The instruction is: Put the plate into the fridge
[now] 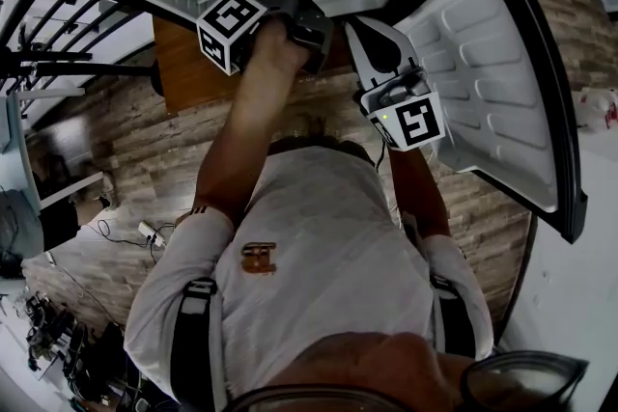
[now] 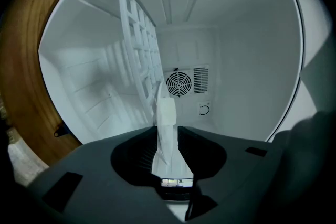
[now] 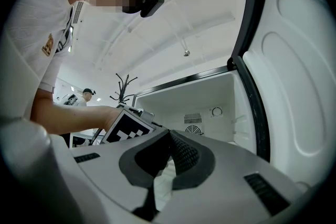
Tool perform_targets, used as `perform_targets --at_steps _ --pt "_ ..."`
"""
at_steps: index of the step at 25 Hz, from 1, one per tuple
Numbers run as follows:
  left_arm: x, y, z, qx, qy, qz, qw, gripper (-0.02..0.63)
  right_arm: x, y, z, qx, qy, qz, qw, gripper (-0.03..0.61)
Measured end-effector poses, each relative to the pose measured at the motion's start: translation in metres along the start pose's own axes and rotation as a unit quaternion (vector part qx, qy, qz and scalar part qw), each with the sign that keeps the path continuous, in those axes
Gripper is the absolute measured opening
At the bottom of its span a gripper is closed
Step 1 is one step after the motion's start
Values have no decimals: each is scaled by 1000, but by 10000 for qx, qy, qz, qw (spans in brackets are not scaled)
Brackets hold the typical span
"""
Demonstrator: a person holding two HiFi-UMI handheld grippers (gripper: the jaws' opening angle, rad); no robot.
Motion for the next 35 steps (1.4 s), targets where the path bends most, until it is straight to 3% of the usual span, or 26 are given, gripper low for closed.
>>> perform_targets --at_steps 6,11,18,23,27,30,32,35 --pt "-2 -6 4 6 -72 -16 10000 129 -3 3 4 17 -55 32 10000 32" --pt "-12 -7 2 279 -51 87 9996 130 -5 6 10 74 -155 58 9998 32" --pt "-29 -1 2 1004 -167 524 9934 129 0 7 10 217 -177 -4 9996 32" --pt "-42 0 10 1657 -425 957 9806 90 4 3 7 296 -165 -99 9994 32" --pt "-52 4 13 2284 -565 1338 9627 47 8 -2 5 296 -182 -154 9993 32" --pt "-61 10 12 2964 -553 1579 9403 31 9 -5 4 311 -184 -192 9992 32" --pt "-66 18 14 3497 -559 1768 9183 26 11 -7 2 330 -166 -220 9991 32" --pt "-74 28 20 4380 -603 1974 8750 21 14 -10 -1 330 -129 -275 9990 32"
Point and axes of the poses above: the fingertips, and each gripper's own axes: x forward along the fingers, y to its right, z out of its underside, the point moved 4 cm from there along -x, backward along the fingers, and after that the axes turned 2 degrees about y, right-handed, at the moved point
